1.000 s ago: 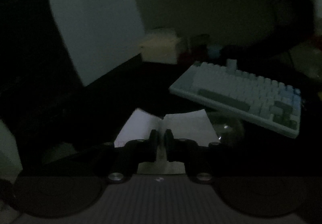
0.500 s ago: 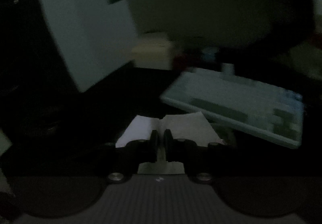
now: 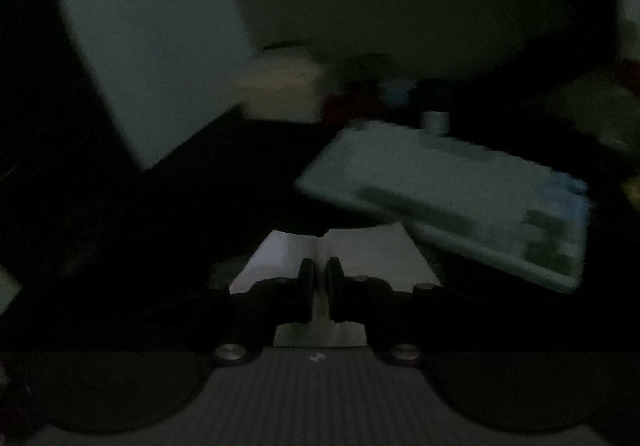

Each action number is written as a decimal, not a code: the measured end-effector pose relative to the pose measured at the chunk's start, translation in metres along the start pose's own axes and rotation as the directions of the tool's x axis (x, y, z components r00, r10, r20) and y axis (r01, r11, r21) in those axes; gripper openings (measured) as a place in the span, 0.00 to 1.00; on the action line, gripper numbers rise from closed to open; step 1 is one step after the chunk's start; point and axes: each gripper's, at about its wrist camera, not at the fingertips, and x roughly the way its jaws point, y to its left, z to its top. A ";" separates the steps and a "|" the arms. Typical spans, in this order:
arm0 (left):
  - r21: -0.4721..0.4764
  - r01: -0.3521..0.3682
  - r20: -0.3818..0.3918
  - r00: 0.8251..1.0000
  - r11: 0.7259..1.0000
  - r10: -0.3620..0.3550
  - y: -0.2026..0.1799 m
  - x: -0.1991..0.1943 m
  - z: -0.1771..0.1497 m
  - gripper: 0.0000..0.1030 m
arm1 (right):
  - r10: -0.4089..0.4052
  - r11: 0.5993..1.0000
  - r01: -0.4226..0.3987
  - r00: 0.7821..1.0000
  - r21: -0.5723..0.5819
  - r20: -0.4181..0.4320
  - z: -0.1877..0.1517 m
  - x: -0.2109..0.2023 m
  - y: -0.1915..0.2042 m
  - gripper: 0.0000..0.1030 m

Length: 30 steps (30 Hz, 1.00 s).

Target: Clean container

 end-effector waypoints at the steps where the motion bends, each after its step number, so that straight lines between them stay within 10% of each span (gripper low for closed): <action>1: 0.002 -0.003 -0.001 1.000 1.000 0.003 0.000 0.000 0.000 0.74 | 0.030 0.999 -0.031 0.999 -0.024 -0.010 0.000 0.001 0.008 0.08; 5: 0.004 0.008 -0.006 1.000 1.000 -0.008 -0.001 0.002 0.000 0.74 | 0.057 0.995 -0.061 0.997 -0.077 -0.055 0.004 0.002 0.022 0.08; 13: 0.026 0.017 -0.011 1.000 1.000 -0.017 -0.005 0.003 -0.003 0.74 | -0.140 0.990 0.139 0.989 -0.018 -0.057 0.013 0.008 -0.013 0.08; 20: 0.021 0.033 -0.019 0.999 0.999 -0.033 -0.005 0.005 -0.003 0.75 | -0.023 0.992 0.021 1.000 -0.121 -0.015 -0.005 -0.002 0.018 0.09; 30: 0.021 0.058 -0.017 0.998 0.998 -0.058 -0.007 0.006 -0.004 0.75 | -0.163 0.984 0.163 0.987 0.064 -0.013 -0.001 -0.001 -0.021 0.10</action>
